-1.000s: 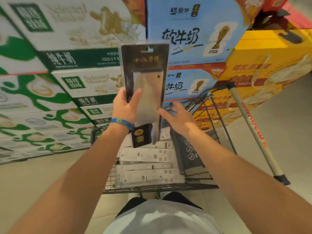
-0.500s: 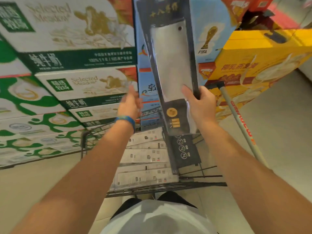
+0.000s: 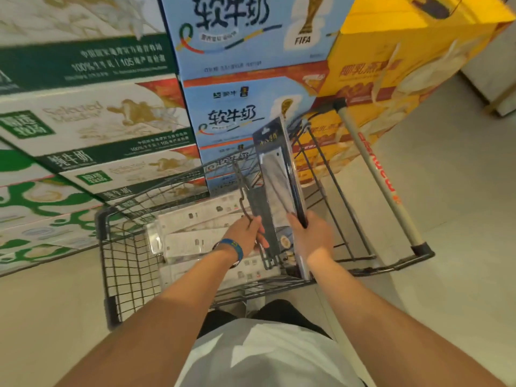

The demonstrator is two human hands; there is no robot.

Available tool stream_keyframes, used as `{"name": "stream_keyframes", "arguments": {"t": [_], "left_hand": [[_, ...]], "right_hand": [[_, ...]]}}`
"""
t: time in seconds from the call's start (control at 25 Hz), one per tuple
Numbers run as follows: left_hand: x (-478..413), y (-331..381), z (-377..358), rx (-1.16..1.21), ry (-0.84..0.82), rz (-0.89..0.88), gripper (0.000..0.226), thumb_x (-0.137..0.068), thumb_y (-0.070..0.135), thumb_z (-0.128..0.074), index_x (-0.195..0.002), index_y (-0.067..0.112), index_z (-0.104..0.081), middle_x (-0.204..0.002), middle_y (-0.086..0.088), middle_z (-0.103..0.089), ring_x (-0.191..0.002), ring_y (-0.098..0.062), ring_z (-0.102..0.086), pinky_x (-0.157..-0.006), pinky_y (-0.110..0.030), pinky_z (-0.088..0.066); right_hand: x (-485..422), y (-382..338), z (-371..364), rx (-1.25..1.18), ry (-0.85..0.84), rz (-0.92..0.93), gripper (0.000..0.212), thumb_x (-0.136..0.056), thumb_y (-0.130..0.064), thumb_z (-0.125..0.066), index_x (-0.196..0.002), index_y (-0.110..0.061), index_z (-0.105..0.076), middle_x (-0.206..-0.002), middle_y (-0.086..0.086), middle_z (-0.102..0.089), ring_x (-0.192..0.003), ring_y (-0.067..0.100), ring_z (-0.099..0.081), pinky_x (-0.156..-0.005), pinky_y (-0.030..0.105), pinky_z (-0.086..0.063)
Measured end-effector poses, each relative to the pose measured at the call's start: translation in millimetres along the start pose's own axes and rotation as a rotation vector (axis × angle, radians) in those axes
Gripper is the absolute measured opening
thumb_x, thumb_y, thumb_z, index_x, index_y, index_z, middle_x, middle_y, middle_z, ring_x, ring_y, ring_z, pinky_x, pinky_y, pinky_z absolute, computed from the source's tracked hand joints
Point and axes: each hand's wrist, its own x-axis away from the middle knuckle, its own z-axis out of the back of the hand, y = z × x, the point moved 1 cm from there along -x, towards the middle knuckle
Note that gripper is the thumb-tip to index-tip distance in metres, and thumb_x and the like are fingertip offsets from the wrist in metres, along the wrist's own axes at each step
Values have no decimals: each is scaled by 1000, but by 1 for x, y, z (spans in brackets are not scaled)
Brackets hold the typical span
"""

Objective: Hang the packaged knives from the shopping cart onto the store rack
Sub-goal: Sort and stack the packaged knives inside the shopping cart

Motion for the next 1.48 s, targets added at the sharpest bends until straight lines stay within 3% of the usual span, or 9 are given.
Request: {"name": "stream_keyframes", "arguments": {"t": [0.2, 0.4, 0.52, 0.64, 0.8, 0.96, 1.2, 1.4, 1.48], "left_hand": [[5, -5, 9, -117, -58, 1, 52, -105, 47, -33, -75, 13, -60, -66, -1, -74, -53, -13, -67, -55, -13, -49], [8, -16, 18, -63, -105, -19, 54, -102, 55, -37, -72, 18, -62, -67, 3, -74, -58, -13, -69, -69, -27, -51], [12, -47, 35, 48, -52, 99, 61, -98, 64, -34, -75, 18, -68, -70, 2, -75, -53, -11, -66, -63, -27, -50], [12, -101, 67, 50, 80, 343, 60, -100, 59, -33, -78, 17, -69, -63, 5, -73, -45, -6, -63, -50, -23, -39], [6, -172, 101, 64, 172, 588, 45, -104, 39, -40, -85, 9, -68, -55, 6, -69, -40, -7, -59, -50, -26, -37], [-15, -222, 114, -24, 181, 603, 37, -102, 33, -43, -83, 10, -66, -89, -7, -73, -61, -14, -61, -51, -23, -41], [-46, -271, 123, -736, -133, 319, 53, -96, 45, -53, -144, 23, -48, -146, -5, -49, -128, -30, -50, -106, -41, -43], [-63, -296, 123, -987, -123, 191, 52, -89, 45, -61, -137, 26, -51, -136, -6, -53, -118, -27, -51, -96, -42, -49], [-72, -304, 119, -882, -222, 229, 50, -91, 47, -59, -135, 24, -55, -129, -4, -59, -108, -24, -55, -90, -34, -48]], "right_hand": [[-16, -5, -49, 296, -216, 67, 30, -105, -35, -53, -105, -6, -64, -99, 13, -70, -100, 35, -67, -73, 37, -47], [-30, 3, -37, 369, -321, 11, 43, -103, -48, -50, -115, -7, -58, -96, 7, -66, -101, 34, -68, -72, 36, -50], [-24, -23, -16, 166, -78, 122, 46, -104, -48, -48, -128, -11, -61, -120, 7, -67, -110, 25, -64, -89, 36, -53], [6, -93, -7, -114, 141, 480, 31, -105, -41, -45, -81, -26, -57, -72, -11, -56, -69, 4, -54, -59, 21, -36], [61, -149, -67, -167, -159, 752, 39, -104, -34, -50, -67, -23, -49, -52, -9, -43, -48, 9, -44, -46, 22, -28], [66, -112, -161, 19, -434, 593, 37, -107, -30, -53, -75, -11, -61, -61, 2, -59, -56, 19, -54, -55, 34, -37], [23, -16, -262, 486, -644, 294, 34, -108, -30, -43, -89, -11, -65, -89, 8, -68, -86, 30, -63, -70, 39, -50], [15, 23, -306, 449, -687, 184, 14, -97, -37, -62, -104, -25, -65, -100, -3, -65, -91, 21, -60, -65, 29, -41], [18, 28, -317, 568, -779, 246, 51, -86, -69, -62, -112, -26, -66, -100, -3, -65, -85, 19, -59, -62, 30, -42]]}}
